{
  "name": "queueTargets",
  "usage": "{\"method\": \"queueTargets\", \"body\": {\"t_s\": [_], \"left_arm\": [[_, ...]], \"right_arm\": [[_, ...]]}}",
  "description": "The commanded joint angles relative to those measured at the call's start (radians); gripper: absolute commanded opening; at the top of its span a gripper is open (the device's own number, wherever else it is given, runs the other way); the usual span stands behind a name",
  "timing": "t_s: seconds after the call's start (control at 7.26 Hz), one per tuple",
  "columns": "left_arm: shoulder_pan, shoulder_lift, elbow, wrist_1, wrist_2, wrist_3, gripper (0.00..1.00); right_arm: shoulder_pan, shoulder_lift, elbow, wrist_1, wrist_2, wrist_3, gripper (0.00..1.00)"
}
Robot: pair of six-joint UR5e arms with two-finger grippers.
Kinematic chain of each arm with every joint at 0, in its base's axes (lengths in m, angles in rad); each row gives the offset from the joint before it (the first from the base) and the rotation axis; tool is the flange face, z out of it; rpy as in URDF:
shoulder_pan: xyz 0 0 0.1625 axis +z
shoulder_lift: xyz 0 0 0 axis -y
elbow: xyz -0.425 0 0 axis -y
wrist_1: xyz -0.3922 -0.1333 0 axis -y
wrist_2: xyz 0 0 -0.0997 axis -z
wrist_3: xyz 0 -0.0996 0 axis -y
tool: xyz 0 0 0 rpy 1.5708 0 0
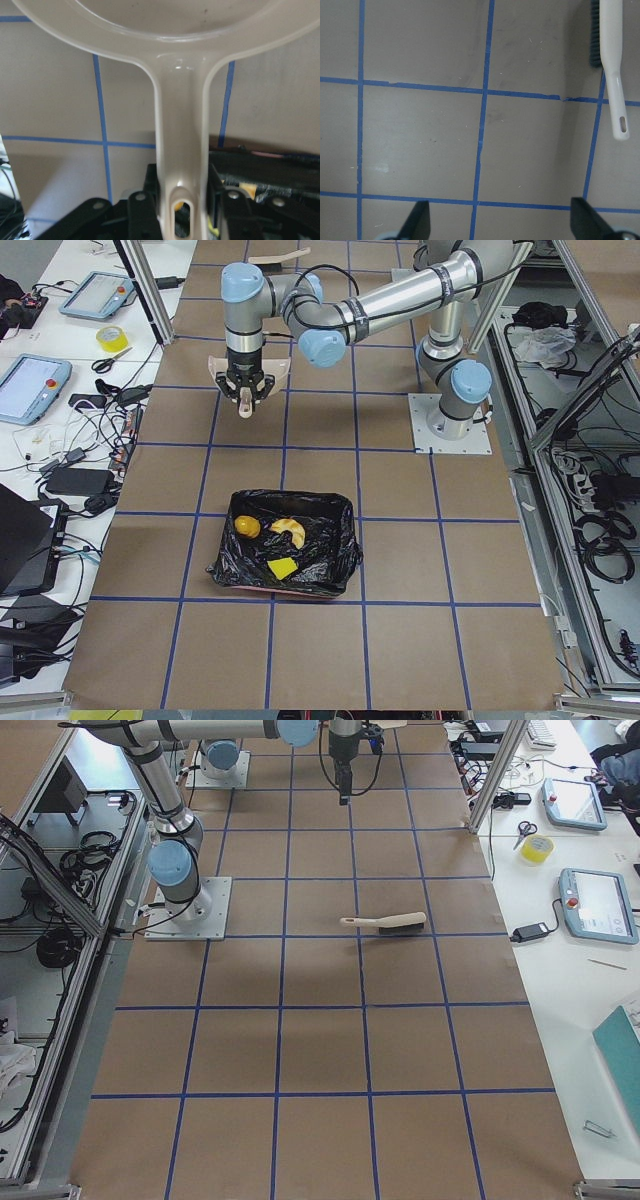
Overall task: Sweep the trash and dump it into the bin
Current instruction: 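Bring the empty dustpan back and lower it onto the table with the left gripper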
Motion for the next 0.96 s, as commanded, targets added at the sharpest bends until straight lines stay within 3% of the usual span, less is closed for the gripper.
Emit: {"method": "queueTargets", "body": {"t_s": [0.0,0.14,0.83], "left_arm": [[-0.122,-0.025,-0.067,0.009,-0.013,-0.245,0.0],[-0.164,-0.062,-0.071,0.01,-0.068,-0.28,0.0],[-0.187,-0.252,-0.037,0.206,-0.058,-0.179,0.0]], "right_arm": [[-0.002,0.001,0.0,-0.003,0.0,0.001,1.0],[0.0,0.001,0.0,-0.001,0.0,0.001,1.0],[-0.002,0.002,0.0,-0.007,0.0,0.001,1.0]]}}
